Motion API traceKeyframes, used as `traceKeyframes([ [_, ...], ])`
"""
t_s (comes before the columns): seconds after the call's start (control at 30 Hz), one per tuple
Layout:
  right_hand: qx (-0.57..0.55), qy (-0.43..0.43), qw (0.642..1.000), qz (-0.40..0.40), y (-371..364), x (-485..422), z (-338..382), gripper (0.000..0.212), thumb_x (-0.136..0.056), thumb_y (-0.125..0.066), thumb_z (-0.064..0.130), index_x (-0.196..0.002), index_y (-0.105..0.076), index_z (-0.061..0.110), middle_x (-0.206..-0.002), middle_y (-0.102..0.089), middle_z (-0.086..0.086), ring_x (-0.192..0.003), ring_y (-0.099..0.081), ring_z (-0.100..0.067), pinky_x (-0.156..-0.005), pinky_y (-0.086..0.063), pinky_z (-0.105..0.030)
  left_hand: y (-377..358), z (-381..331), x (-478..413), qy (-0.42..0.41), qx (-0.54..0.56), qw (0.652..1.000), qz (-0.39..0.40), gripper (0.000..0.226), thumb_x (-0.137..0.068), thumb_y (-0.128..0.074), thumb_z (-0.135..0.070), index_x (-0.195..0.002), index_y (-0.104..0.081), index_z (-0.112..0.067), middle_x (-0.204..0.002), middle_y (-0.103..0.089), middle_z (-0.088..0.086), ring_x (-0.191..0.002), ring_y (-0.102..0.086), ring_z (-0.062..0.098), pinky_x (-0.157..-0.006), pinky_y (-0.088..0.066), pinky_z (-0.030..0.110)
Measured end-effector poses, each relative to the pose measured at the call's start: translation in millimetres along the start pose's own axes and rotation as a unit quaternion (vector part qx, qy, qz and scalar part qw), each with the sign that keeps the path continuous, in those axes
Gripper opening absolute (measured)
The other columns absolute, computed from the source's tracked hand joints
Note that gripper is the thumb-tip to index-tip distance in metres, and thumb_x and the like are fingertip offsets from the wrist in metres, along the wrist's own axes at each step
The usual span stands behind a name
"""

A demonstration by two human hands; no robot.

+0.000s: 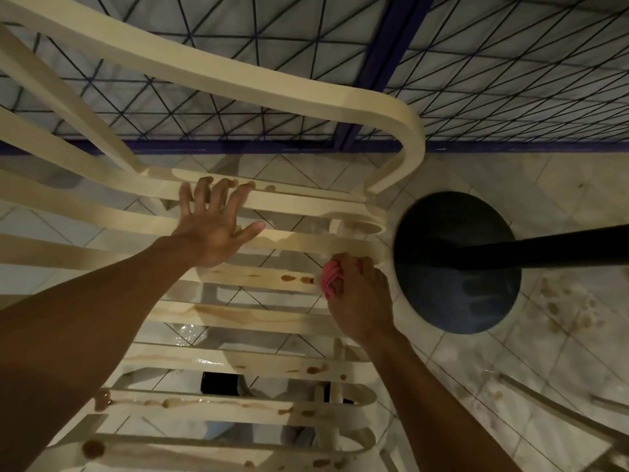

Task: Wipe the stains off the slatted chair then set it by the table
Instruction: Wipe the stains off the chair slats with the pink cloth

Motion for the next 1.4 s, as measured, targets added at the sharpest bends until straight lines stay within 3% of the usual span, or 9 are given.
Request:
traceKeyframes([
  [0.2, -0.063, 0.09, 0.994, 0.02, 0, 5, -6, 0.045, -0.088, -0.065, 0.039, -0.128, -0.044, 0.039, -0.128, -0.05, -0.003, -0.114, -0.052, -0.021, -0.102, -0.046, -0.042, 0, 1, 1, 0.004, 0.009, 1.0, -0.001, 0.089, -0.074, -0.002, -0.086, -0.151, 0.002, -0.041, -0.158, -0.006, 0.001, -0.148, 0.009, 0.032, -0.115, 0.014, 0.058],
  [0.37, -0.242, 0.06, 0.968, 0.031, 24, 11, -37, 0.026, -0.102, -0.051, 0.01, -0.115, -0.055, 0.032, -0.106, -0.056, 0.006, -0.093, -0.061, 0.0, -0.074, -0.049, -0.01, 2, 1, 0, 0.009, 0.004, 1.0, 0.005, 0.09, -0.072, -0.001, -0.086, -0.15, 0.004, -0.041, -0.157, -0.005, 0.001, -0.148, 0.01, 0.031, -0.115, 0.015, 0.058],
  [0.47, -0.199, 0.015, 0.98, 0.021, 20, 10, -50, 0.034, -0.103, -0.049, 0.017, -0.124, -0.043, 0.043, -0.127, -0.05, 0.003, -0.113, -0.055, -0.012, -0.091, -0.044, -0.018, 3, -1, 0, 0.007, 0.001, 1.0, 0.005, 0.091, -0.072, 0.0, -0.086, -0.15, 0.004, -0.04, -0.157, -0.005, 0.001, -0.148, 0.009, 0.031, -0.115, 0.014, 0.058],
  [0.57, -0.198, -0.023, 0.98, 0.017, 17, 7, -43, 0.04, -0.1, -0.051, 0.011, -0.129, -0.044, 0.037, -0.125, -0.043, 0.004, -0.115, -0.051, -0.017, -0.088, -0.042, -0.015, 1, 0, -1, 0.007, -0.001, 1.0, 0.011, 0.091, -0.072, 0.001, -0.086, -0.15, 0.006, -0.041, -0.157, -0.004, 0.001, -0.148, 0.01, 0.032, -0.115, 0.015, 0.058],
  [0.7, -0.062, -0.016, 0.998, 0.017, 12, 2, -13, 0.041, -0.094, -0.058, 0.026, -0.134, -0.048, 0.033, -0.128, -0.05, -0.006, -0.113, -0.053, -0.028, -0.099, -0.048, -0.045, 0, 0, -2, 0.015, -0.009, 1.0, 0.014, 0.086, -0.079, -0.004, -0.086, -0.15, 0.007, -0.04, -0.158, -0.002, 0.001, -0.148, 0.01, 0.033, -0.115, 0.014, 0.06],
  [0.8, -0.015, 0.0, 1.0, 0.008, 3, 0, 14, 0.032, -0.097, -0.051, 0.048, -0.127, -0.047, 0.037, -0.125, -0.052, -0.009, -0.116, -0.051, -0.03, -0.106, -0.04, -0.05, -1, -1, -1, 0.018, -0.016, 1.0, 0.017, 0.083, -0.08, -0.007, -0.081, -0.15, 0.01, -0.04, -0.159, -0.001, 0.002, -0.148, 0.011, 0.033, -0.115, 0.014, 0.06],
  [0.87, -0.007, -0.004, 1.0, 0.025, -1, -1, 29, 0.037, -0.098, -0.051, 0.044, -0.133, -0.043, 0.037, -0.132, -0.047, -0.012, -0.126, -0.044, -0.034, -0.114, -0.03, -0.054, 0, -1, -1, 0.02, -0.021, 0.999, 0.016, 0.083, -0.079, -0.006, -0.081, -0.15, 0.01, -0.04, -0.159, -0.001, 0.002, -0.148, 0.011, 0.033, -0.115, 0.013, 0.06],
  [1.1, -0.013, 0.059, 0.998, 0.004, 0, 11, 39, 0.048, -0.096, -0.06, 0.037, -0.14, -0.042, 0.04, -0.144, -0.041, -0.008, -0.136, -0.038, -0.031, -0.121, -0.017, -0.055, -1, 0, -2, 0.02, -0.01, 1.0, 0.022, 0.093, -0.069, 0.005, -0.087, -0.15, 0.011, -0.042, -0.159, 0.0, 0.001, -0.148, 0.013, 0.033, -0.115, 0.014, 0.06],
  [1.4, -0.049, -0.018, 0.999, 0.013, 11, 5, -9, 0.041, -0.097, -0.052, 0.036, -0.138, -0.046, 0.037, -0.135, -0.05, -0.004, -0.125, -0.049, -0.026, -0.115, -0.029, -0.051, -1, 2, -3, 0.01, -0.004, 1.0, 0.015, 0.09, -0.071, 0.004, -0.086, -0.149, 0.009, -0.041, -0.157, -0.001, -0.001, -0.148, 0.011, 0.033, -0.115, 0.014, 0.06],
])
Point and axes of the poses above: each hand's wrist, its own x-axis away from the middle knuckle, its own y-axis out of the back of the hand, z = x × y, the point moved 2 cm from there along -x, towards the middle knuckle
